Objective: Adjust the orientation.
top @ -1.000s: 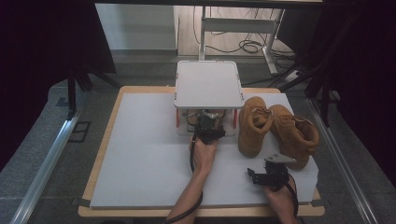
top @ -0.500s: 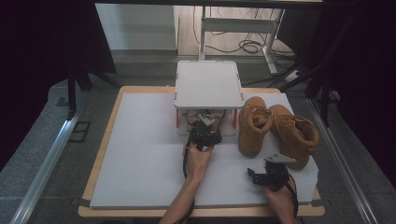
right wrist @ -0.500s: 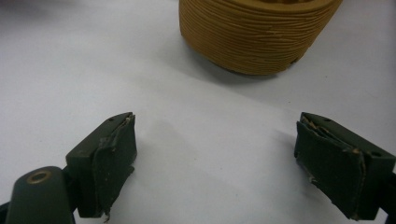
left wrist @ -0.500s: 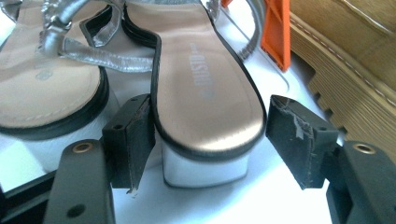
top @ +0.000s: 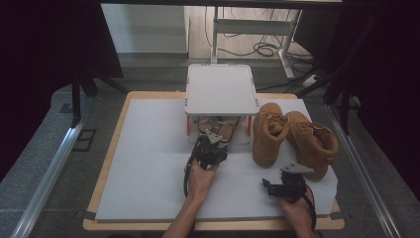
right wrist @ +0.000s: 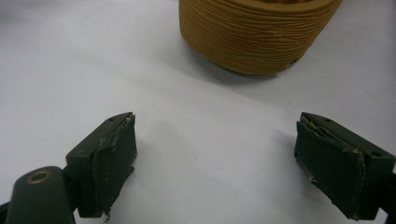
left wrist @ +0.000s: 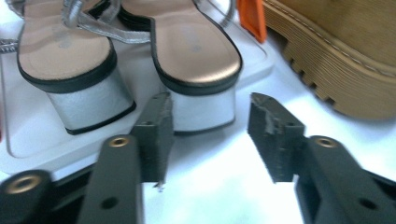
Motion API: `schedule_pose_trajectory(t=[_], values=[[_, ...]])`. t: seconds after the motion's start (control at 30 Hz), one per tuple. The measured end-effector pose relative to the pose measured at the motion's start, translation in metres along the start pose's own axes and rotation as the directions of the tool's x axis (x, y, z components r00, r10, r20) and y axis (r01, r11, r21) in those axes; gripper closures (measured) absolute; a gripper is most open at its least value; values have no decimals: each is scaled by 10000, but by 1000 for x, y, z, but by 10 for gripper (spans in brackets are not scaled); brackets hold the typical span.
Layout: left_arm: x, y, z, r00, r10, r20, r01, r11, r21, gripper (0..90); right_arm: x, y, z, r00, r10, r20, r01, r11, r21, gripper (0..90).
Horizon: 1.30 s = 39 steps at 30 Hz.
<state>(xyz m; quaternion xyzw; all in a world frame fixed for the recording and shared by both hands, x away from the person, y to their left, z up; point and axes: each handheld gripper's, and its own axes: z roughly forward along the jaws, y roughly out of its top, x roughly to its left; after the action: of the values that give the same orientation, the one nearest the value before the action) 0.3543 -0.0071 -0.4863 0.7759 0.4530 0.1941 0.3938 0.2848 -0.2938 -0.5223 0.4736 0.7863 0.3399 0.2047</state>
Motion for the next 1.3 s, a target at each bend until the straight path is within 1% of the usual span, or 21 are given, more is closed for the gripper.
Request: schedule_pose_trajectory(t=[0.03,0.1,0.13,0.17,0.23,0.27,0.3,0.37,0.47,0.53,0.93,1.07,1.2,1.3], values=[[0,-1,-1,9999,67,76,-67,10000,17,558,0,0,0,10000,2,3,-2,10000,-3,129],[0,-3,-3,9996,163,239,-164,9999,44,616,0,0,0,10000,1,4,-1,10000,-1,129],[1,-5,-4,9986,242,462,-243,9997,16,683,0,0,0,10000,4,2,-4,10000,0,129],[1,-6,-4,9982,275,527,-277,9996,26,710,0,0,0,10000,4,3,-4,10000,-1,129],[1,-6,-4,9977,341,592,-345,9994,53,780,0,0,0,10000,5,4,-5,10000,1,129],[1,-6,-4,9973,356,642,-362,9993,90,780,0,0,0,10000,5,4,-5,10000,1,129],[2,-6,-4,9971,351,668,-358,9993,99,831,0,0,0,10000,0,1,0,10000,2,129],[3,-5,-4,9968,367,709,-373,9993,76,874,0,0,0,10000,3,3,-3,10000,1,129],[4,-4,-3,9970,367,687,-369,9993,24,894,0,0,0,10000,-2,4,2,10000,0,129],[4,-3,-2,9971,422,640,-428,9991,78,896,0,0,0,10000,-7,6,7,10000,-2,129],[3,0,15,9984,446,343,-455,9986,264,896,0,0,0,10000,-11,4,11,10000,-10,129],[2,2,18,9979,522,380,-532,9983,249,896,0,0,0,10000,-12,5,12,10000,-11,129],[2,4,22,9980,462,427,-471,9987,216,897,0,0,0,10000,-10,4,10,10000,-10,129],[2,6,24,9979,496,407,-506,9985,223,897,0,0,0,10000,-11,4,11,10000,-11,129]])
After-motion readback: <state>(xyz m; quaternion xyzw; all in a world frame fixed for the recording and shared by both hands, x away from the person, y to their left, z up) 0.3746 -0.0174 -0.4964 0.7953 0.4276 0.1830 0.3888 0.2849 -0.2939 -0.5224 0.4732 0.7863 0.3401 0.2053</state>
